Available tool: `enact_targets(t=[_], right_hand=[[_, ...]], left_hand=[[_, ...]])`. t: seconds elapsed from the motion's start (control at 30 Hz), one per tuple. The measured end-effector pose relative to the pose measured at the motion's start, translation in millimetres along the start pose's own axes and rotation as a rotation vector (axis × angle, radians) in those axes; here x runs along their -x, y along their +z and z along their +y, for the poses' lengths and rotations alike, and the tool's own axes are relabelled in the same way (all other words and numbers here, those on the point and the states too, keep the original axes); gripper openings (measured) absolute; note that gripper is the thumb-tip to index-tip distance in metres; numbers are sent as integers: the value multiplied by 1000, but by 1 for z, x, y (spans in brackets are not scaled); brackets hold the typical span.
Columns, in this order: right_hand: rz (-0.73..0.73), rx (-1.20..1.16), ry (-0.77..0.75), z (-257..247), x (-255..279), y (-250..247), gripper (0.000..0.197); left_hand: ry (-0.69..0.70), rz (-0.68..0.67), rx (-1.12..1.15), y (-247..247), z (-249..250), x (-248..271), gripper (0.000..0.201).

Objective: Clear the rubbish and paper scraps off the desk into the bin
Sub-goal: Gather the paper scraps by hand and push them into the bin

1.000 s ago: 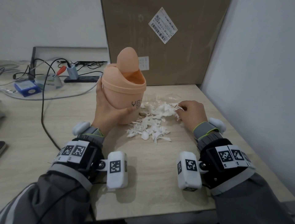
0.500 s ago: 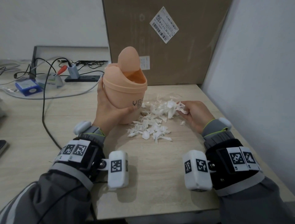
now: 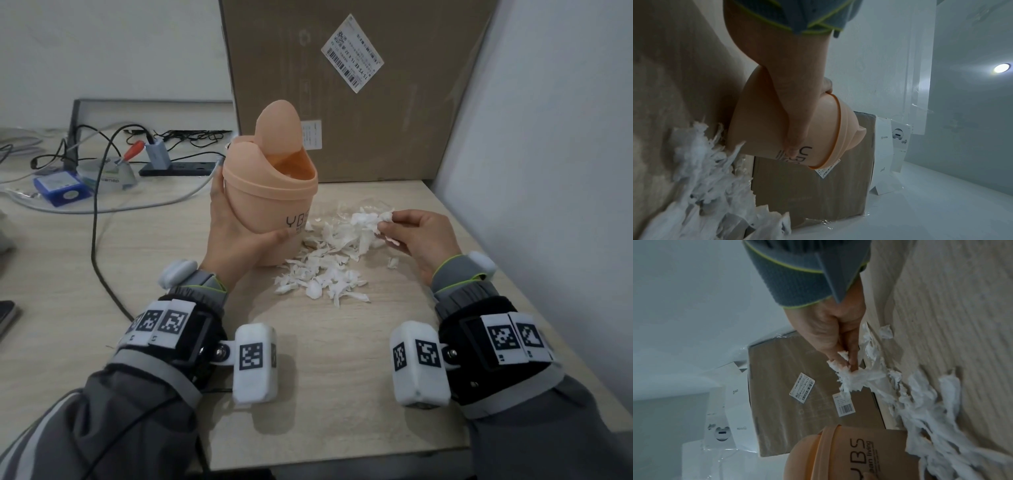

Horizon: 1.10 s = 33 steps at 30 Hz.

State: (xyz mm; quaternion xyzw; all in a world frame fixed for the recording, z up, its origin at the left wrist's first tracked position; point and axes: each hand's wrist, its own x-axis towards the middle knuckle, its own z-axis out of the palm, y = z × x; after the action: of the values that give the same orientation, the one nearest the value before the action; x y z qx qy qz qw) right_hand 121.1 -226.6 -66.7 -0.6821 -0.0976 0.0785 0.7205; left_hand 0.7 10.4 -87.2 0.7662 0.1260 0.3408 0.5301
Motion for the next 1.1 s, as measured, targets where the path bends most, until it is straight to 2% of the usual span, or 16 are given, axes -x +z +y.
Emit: enact_targets(t=[0.1, 0.3, 0.73, 0.87, 1.1], right_hand=[[80, 71, -90, -4, 2, 0, 17], [150, -54, -219, -25, 2, 8, 15], [19, -490, -343, -84, -23, 43, 14], [-40, -438, -358, -81, -20, 59, 15], [-143, -185, -437, -72, -7, 81, 18]], left_hand=[[0, 0, -4, 0, 0, 0, 142], [2, 12, -14, 1, 0, -1, 141], [13, 0, -18, 0, 0, -1, 137], [29, -6, -28, 0, 2, 0, 139], [51, -40, -44, 0, 6, 2, 136]])
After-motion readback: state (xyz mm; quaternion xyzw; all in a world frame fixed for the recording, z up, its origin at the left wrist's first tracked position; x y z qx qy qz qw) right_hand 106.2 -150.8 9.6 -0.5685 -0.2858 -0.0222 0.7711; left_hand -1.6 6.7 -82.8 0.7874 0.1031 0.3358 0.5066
